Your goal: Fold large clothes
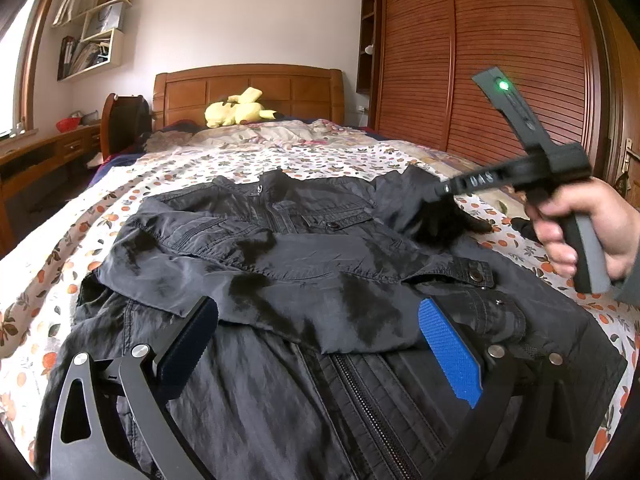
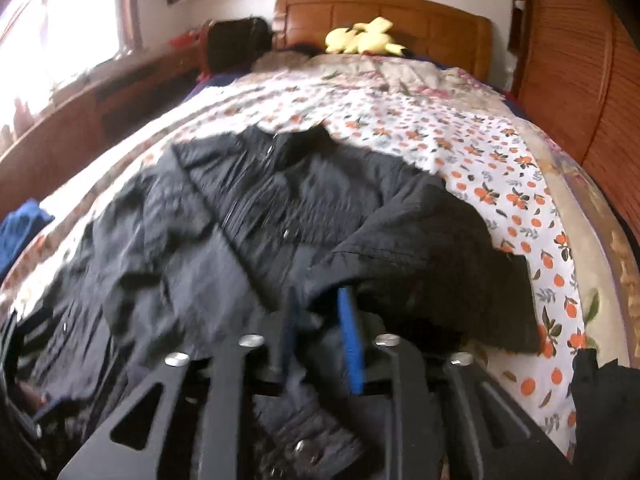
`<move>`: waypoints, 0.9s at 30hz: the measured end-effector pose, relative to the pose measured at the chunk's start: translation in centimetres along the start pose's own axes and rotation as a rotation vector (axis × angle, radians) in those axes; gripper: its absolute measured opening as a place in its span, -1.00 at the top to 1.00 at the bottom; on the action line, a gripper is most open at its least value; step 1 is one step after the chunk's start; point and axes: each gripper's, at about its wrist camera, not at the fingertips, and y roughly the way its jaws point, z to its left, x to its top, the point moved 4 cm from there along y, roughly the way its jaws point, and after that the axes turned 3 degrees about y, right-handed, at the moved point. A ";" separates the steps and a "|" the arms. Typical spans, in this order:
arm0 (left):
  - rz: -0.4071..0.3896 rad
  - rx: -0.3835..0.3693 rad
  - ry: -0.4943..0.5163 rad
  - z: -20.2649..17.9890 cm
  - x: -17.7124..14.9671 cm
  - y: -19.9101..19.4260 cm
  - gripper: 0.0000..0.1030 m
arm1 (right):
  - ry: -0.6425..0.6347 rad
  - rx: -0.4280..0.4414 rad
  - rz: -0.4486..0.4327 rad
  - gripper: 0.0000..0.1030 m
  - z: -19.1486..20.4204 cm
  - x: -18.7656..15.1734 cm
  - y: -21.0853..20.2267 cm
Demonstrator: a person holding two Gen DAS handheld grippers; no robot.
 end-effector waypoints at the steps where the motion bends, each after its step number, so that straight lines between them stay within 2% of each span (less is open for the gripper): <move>1: 0.000 0.000 0.000 0.0 0.0 0.0 -0.96 | -0.019 -0.006 -0.009 0.46 0.3 -0.5 -0.9; 2: 0.000 -0.001 0.000 0.0 0.0 0.0 -0.96 | -0.029 -0.008 -0.025 0.43 0.4 -0.6 -1.7; 4: -0.001 0.000 0.003 -0.1 0.0 0.0 -0.96 | -0.040 -0.014 -0.055 0.25 0.6 -0.7 -3.2; 7: 0.003 0.002 0.011 -0.1 0.1 0.1 -0.96 | -0.047 -0.061 -0.094 0.18 0.0 -0.2 -5.0; 8: 0.002 0.003 0.015 -0.2 0.1 0.0 -0.96 | -0.044 -0.083 -0.098 0.13 -0.5 0.1 -5.2; 9: -0.001 0.002 0.018 -0.2 0.2 0.0 -0.96 | -0.036 -0.105 -0.100 0.00 -1.1 0.3 -5.3; 11: -0.009 -0.002 0.017 -0.2 0.4 -0.3 -0.96 | -0.011 -0.154 -0.097 -0.04 -2.9 0.7 -5.0; 15: -0.008 -0.014 0.008 0.0 0.6 -0.8 -0.96 | 0.044 -0.255 -0.051 -0.06 -6.9 0.5 -2.8; 20: 0.002 -0.032 0.013 0.1 0.6 -1.5 -0.96 | 0.143 -0.347 0.010 -0.27 -11.8 -0.7 0.6; 27: 0.009 -0.060 0.000 0.6 0.3 -2.2 -0.96 | 0.298 -0.418 0.100 -0.35 -17.6 -2.6 4.8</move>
